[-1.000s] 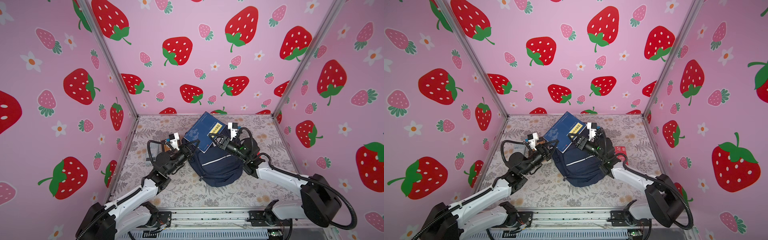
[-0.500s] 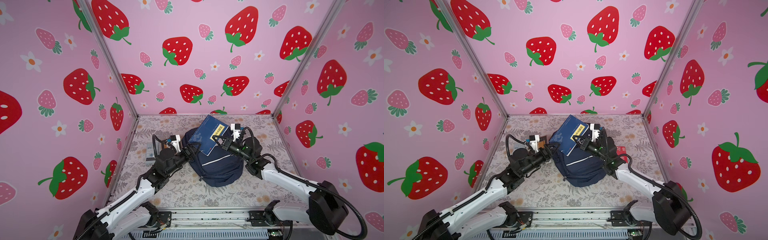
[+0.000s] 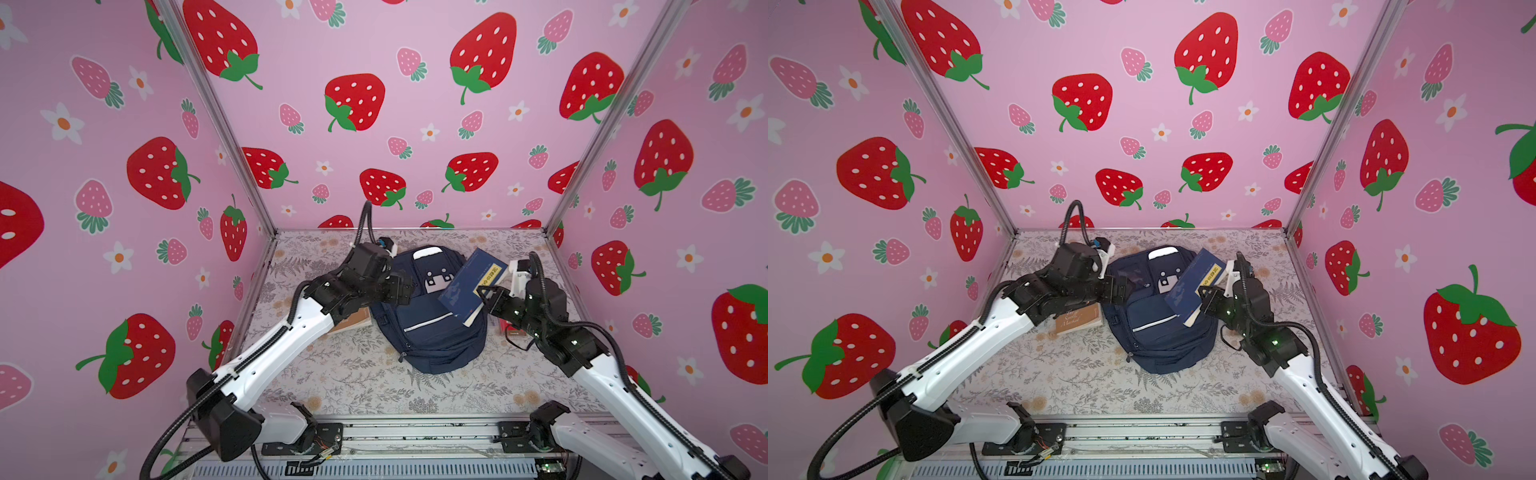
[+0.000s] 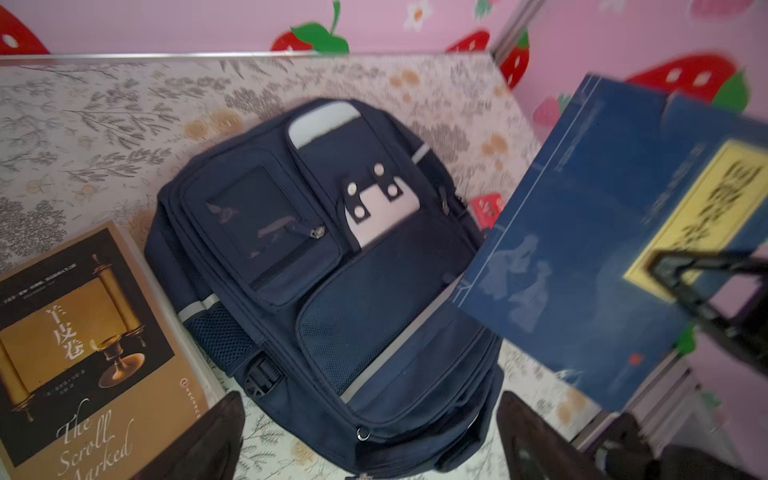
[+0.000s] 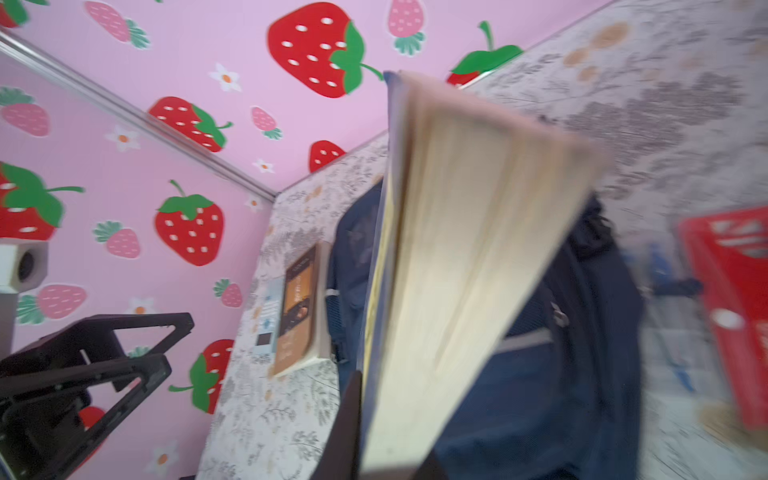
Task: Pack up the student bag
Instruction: 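Carry the blue book with the right gripper while left gripper holds the pocket open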
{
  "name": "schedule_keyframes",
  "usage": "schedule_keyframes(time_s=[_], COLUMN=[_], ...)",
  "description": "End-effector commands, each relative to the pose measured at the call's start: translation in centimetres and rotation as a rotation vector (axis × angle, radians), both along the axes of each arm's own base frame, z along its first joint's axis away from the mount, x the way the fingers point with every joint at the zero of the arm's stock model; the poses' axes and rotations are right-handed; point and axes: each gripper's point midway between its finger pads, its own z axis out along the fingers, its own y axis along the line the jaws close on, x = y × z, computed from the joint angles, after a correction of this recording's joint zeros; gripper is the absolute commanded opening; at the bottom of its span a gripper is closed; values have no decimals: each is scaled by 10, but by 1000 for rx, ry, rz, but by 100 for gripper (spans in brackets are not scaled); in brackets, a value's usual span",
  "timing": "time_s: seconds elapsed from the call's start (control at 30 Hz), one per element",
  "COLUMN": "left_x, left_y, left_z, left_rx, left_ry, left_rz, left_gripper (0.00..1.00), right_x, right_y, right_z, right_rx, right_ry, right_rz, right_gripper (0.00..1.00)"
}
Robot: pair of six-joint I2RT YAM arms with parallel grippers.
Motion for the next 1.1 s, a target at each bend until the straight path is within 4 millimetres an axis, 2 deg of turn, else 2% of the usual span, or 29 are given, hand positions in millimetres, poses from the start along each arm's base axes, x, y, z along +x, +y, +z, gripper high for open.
schedule_keyframes(time_s=[0.0, 0.13, 0.3, 0.43, 0.57, 0.63, 0.77, 0.87, 0.97, 1.07], left_x=[-24, -26, -23, -26, -28, -22, -16, -13, -9, -6], left_y=[-17, -48, -77, -94, -106, -107, -115, -119, -121, -121], left_z=[-27, -60, -96, -120, -143, -152, -156, -152, -139, -115], left_rx=[204, 321, 445, 514, 549, 593, 606, 600, 564, 517], left_ry=[40, 64, 65, 59, 71, 50, 9, -37, -77, -120], left_rz=[-212, -318, -403, -461, -492, -474, -465, -451, -430, -395], left_gripper=[96, 94, 94, 92, 83, 75, 52, 27, 3, 0], right_x=[-29, -48, -59, -65, -69, -70, -73, -75, -77, -81], right_y=[-51, -65, -59, -55, -57, -57, -61, -63, -63, -61], right_z=[-25, -35, -36, -34, -37, -38, -39, -37, -36, -36], right_rx=[-176, -191, -142, -104, -103, -102, -115, -121, -118, -107], right_ry=[109, 159, 170, 165, 177, 184, 192, 191, 190, 194], right_rz=[-120, -142, -94, -70, -73, -71, -80, -83, -76, -57], right_gripper=[0, 0, 0, 0, 0, 0, 0, 0, 0, 0])
